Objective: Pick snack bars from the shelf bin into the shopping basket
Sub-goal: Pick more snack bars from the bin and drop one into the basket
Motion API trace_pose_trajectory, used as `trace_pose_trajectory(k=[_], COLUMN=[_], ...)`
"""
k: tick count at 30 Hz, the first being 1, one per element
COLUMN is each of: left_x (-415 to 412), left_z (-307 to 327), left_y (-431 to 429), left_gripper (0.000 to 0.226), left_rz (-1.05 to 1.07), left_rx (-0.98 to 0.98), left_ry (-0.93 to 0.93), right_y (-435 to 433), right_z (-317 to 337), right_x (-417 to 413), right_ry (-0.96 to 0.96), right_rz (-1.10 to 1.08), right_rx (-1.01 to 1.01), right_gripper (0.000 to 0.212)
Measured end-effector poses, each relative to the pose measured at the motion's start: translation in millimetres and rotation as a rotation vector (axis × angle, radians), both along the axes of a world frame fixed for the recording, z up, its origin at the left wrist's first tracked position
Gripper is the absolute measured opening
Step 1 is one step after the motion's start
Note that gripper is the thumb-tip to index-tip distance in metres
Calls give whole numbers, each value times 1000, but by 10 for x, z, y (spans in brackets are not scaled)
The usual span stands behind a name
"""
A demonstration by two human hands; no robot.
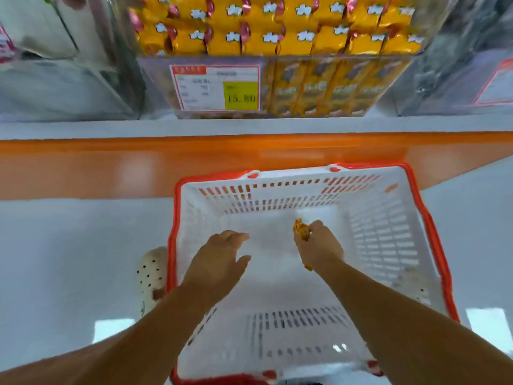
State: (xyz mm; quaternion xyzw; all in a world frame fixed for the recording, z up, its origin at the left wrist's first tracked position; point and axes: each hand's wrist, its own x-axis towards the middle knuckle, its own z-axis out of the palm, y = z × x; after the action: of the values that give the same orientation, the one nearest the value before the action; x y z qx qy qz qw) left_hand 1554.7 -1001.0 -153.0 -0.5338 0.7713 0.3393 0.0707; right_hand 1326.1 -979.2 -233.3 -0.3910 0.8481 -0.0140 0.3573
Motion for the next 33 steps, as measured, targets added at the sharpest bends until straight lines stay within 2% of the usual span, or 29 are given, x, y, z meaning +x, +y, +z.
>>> trace_pose_trajectory(k=[6,10,13,16,18,22,26,29,31,33], left_x=[118,56,-58,-212,-314,-439,-443,-396,-389,-407], left_z=[-223,-159,18,320,606,1256,1873,2219,2370,2441], left_y=[-9,-64,-145,-221,-244,-277,-505,-782,-979,-1181], left_gripper=[49,48,48,49,50,44,39,39,40,44], left_rz=[6,20,3,-14,13,93,99,105,87,66], left_rx=[49,23,-22,-122,-215,-536,-852,-951,-934,-878], left_ry=[-92,-65,-40,10,93,330,442,480,440,365], right_y=[31,30,-5,-68,-119,-200,-322,-503,-737,-1053], right_z=[-458,-491,-262,181,592,1630,2635,3234,3478,3604], right_x=[50,64,6,-70,-104,-92,-40,-1,-14,-31], right_ry=[142,59,-3,-57,-86,-126,-191,-185,-93,40], right_rz=[55,16,-32,-76,-69,6,64,147,236,334], right_rx=[107,157,118,-68,-265,-656,-977,-1101,-1126,-1070], right_gripper=[43,40,43,37,30,19,9,12,10,15])
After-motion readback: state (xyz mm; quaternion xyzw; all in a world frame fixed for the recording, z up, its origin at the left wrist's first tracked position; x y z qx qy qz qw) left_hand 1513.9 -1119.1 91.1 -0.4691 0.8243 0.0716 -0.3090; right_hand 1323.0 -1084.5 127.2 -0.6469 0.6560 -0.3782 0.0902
